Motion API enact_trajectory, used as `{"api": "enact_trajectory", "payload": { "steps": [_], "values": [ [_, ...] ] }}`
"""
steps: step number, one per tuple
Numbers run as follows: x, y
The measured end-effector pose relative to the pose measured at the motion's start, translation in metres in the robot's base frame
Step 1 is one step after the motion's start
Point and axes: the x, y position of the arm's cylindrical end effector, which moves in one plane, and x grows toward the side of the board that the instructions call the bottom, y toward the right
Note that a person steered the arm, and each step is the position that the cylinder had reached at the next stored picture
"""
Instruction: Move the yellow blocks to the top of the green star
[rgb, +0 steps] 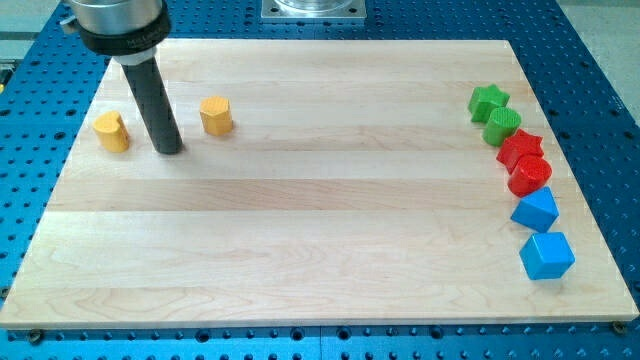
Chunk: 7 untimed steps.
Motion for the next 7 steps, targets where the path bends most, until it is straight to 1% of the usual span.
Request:
{"api": "enact_trajectory", "payload": {
  "steps": [1, 2, 3, 4, 5, 6, 7],
  "values": [
    [-0.063, 0.07],
    [-0.071, 0.171],
    [-0.07, 0.203],
    [-0.036, 0.143],
    [-0.041, 0.131],
    [-0.044, 0.237],
    [-0.075, 0.246]
  ]
}}
